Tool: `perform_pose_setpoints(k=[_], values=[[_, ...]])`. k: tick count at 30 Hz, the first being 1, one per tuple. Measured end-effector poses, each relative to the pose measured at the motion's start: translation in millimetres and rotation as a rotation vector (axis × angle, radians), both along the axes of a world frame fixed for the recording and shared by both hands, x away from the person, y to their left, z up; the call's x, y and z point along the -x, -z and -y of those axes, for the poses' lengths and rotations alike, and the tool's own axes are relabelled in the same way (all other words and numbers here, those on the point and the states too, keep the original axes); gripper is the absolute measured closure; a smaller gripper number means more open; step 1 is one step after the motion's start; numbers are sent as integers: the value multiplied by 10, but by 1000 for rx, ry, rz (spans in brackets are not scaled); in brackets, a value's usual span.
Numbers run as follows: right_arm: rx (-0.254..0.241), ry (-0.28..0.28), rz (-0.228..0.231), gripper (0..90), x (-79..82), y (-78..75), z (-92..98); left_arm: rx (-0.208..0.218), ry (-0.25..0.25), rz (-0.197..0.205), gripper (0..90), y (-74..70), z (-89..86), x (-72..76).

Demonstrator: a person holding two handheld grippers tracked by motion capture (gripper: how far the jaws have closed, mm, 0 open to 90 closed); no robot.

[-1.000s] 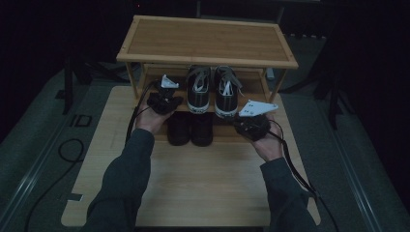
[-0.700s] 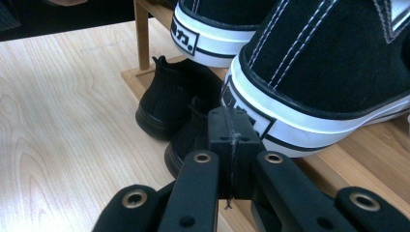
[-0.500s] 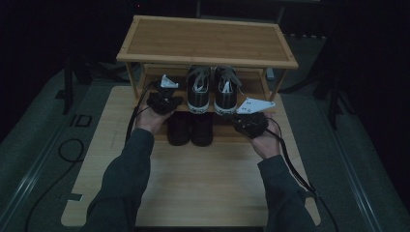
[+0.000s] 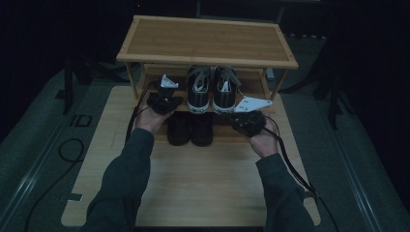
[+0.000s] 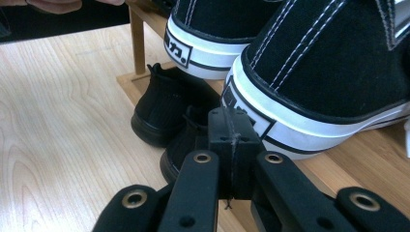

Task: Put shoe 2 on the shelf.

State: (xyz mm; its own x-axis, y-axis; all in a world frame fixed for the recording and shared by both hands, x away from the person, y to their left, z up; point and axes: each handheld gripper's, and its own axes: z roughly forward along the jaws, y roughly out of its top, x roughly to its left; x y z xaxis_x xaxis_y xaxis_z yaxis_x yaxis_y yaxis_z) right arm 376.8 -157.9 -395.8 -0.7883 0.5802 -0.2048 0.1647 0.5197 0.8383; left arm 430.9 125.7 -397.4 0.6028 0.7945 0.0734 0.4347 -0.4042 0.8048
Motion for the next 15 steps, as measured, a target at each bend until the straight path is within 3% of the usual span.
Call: perform_pose_setpoints(k=[15], values=[[38,-9,-5,900,-28,57,-110,-11,-4,-5,900,-11,10,-1]])
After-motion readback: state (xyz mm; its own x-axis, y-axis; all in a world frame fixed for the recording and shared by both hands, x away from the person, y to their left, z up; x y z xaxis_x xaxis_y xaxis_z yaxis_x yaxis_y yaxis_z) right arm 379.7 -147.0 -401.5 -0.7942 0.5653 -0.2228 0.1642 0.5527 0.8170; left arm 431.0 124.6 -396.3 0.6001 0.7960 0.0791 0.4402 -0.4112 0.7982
